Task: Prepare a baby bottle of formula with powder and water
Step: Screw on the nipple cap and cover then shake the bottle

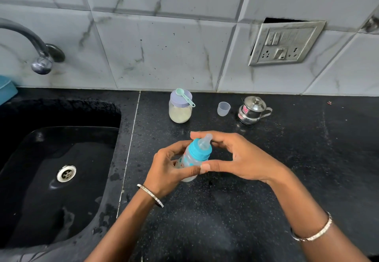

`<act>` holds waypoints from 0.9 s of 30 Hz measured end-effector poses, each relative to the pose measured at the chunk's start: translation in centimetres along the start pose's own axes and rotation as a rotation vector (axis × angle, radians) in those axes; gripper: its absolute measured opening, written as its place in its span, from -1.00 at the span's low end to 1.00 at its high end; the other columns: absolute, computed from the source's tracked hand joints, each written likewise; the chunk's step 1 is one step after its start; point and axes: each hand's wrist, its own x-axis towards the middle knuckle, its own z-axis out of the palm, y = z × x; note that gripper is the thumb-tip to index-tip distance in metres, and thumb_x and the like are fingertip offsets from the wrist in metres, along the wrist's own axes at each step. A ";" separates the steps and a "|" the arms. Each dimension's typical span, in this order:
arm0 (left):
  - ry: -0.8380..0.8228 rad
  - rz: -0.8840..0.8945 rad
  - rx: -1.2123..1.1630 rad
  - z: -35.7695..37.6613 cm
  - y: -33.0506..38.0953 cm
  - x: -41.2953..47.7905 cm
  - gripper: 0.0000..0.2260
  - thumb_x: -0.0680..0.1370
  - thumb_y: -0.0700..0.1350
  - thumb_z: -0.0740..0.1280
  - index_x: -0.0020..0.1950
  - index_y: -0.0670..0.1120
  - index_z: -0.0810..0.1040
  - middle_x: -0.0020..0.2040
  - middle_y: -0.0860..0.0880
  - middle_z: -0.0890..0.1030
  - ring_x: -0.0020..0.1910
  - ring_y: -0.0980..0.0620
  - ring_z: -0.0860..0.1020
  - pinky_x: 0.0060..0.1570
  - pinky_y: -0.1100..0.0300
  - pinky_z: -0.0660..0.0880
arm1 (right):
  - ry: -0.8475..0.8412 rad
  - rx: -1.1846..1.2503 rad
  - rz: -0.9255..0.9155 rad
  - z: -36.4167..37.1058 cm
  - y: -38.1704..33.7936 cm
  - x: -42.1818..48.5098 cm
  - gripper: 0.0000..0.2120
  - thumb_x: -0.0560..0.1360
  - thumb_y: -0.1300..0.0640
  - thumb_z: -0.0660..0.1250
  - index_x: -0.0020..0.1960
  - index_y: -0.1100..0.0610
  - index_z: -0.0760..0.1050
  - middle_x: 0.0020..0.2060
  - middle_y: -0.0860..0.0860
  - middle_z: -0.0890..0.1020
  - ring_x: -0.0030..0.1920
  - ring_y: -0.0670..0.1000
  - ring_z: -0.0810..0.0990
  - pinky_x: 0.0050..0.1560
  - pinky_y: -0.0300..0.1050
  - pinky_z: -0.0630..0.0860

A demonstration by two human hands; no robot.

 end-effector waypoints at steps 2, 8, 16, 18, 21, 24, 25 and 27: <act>-0.013 0.003 -0.020 0.1 0.1 0.0 -0.48 0.29 0.04 0.64 0.23 0.06 0.64 0.12 0.02 0.71 0.16 -0.05 0.65 0.20 -0.23 0.55 | 0.112 0.055 -0.028 0.2 0.1 0.1 -0.46 0.44 0.12 0.60 0.39 0.01 0.57 0.28 -0.17 0.67 0.34 -0.21 0.57 0.43 -0.18 0.43; 0.139 0.090 0.062 0.7 0.1 -0.1 -0.48 0.26 0.02 0.64 0.19 0.09 0.62 0.07 0.16 0.71 0.09 0.09 0.66 0.13 0.11 0.61 | 0.427 -0.053 0.017 2.4 -0.1 0.5 -0.50 0.28 -0.12 0.66 0.17 -0.04 0.70 0.05 -0.21 0.76 0.10 -0.28 0.68 0.38 0.01 0.53; 0.025 -0.005 -0.026 0.2 -0.2 -0.1 -0.48 0.32 0.05 0.63 0.23 0.01 0.62 0.09 0.07 0.72 0.10 0.04 0.67 0.07 0.05 0.62 | 0.270 0.103 0.062 1.7 0.3 0.4 -0.48 0.40 0.01 0.63 0.33 -0.05 0.61 0.22 -0.18 0.69 0.30 -0.17 0.61 0.44 0.11 0.46; -0.073 -0.035 -0.150 -0.3 0.2 0.2 -0.52 0.35 -0.03 0.59 0.23 -0.07 0.62 0.10 -0.05 0.72 0.10 -0.06 0.67 0.04 0.03 0.63 | 0.076 0.209 0.066 0.7 0.2 0.2 -0.34 0.47 0.13 0.57 0.51 -0.04 0.43 0.39 -0.16 0.59 0.46 -0.13 0.48 0.55 0.14 0.32; -0.206 -0.025 -0.198 -0.4 0.9 0.4 -0.62 0.40 -0.16 0.55 0.20 -0.17 0.63 0.08 -0.09 0.71 0.06 -0.01 0.65 0.07 0.11 0.59 | -0.064 0.321 0.040 0.1 0.1 -0.1 -0.34 0.52 0.24 0.47 0.57 0.07 0.34 0.48 -0.09 0.51 0.52 -0.08 0.43 0.58 0.11 0.31; -0.292 -0.047 -0.240 -0.4 1.3 0.3 -0.67 0.42 -0.12 0.55 0.16 -0.09 0.66 0.07 -0.07 0.70 0.07 0.00 0.65 0.09 0.16 0.56 | -0.080 0.371 0.010 0.1 0.0 -0.1 -0.40 0.52 0.22 0.41 0.54 0.14 0.39 0.47 -0.01 0.54 0.49 0.00 0.48 0.54 0.14 0.36; -0.312 -0.055 -0.248 -0.5 1.4 0.4 -0.69 0.42 -0.11 0.55 0.15 -0.06 0.67 0.08 -0.06 0.70 0.07 0.00 0.65 0.09 0.16 0.56 | -0.080 0.378 -0.002 0.1 0.1 0.0 -0.41 0.52 0.22 0.40 0.53 0.15 0.39 0.46 0.00 0.54 0.48 0.01 0.48 0.53 0.15 0.36; -0.335 -0.057 -0.254 -0.6 1.4 0.4 -0.66 0.42 -0.04 0.55 0.16 -0.07 0.65 0.08 -0.06 0.70 0.08 0.00 0.65 0.10 0.15 0.57 | -0.082 0.418 -0.013 0.4 0.3 0.1 -0.40 0.52 0.22 0.38 0.54 0.18 0.37 0.46 0.03 0.54 0.49 0.03 0.48 0.52 0.11 0.38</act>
